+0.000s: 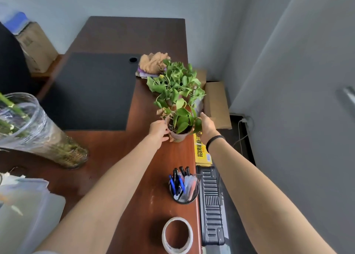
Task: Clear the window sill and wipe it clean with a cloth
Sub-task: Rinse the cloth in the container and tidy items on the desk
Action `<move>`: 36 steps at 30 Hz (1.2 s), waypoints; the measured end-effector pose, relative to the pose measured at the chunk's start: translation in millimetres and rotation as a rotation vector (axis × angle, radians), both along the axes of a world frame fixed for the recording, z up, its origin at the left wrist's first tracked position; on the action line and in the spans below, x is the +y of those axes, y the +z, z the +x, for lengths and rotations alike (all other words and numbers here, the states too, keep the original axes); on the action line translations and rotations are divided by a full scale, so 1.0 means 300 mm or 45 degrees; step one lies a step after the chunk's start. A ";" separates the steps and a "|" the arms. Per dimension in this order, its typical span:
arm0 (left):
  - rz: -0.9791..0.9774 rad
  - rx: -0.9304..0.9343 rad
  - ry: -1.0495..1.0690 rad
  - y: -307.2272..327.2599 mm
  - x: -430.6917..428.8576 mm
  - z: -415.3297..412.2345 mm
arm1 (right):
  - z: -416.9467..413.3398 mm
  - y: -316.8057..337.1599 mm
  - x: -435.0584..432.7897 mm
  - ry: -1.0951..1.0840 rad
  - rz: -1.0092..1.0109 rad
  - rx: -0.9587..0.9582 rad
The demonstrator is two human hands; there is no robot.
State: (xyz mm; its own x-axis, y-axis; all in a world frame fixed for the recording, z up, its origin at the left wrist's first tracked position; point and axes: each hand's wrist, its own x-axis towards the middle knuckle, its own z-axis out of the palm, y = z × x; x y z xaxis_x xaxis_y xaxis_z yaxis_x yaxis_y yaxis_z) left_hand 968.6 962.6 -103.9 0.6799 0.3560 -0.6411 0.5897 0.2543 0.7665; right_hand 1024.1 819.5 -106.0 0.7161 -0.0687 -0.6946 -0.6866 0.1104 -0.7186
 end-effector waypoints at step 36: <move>0.072 0.353 -0.476 -0.041 -0.142 -0.587 | -0.544 -0.008 -0.201 0.501 0.070 0.420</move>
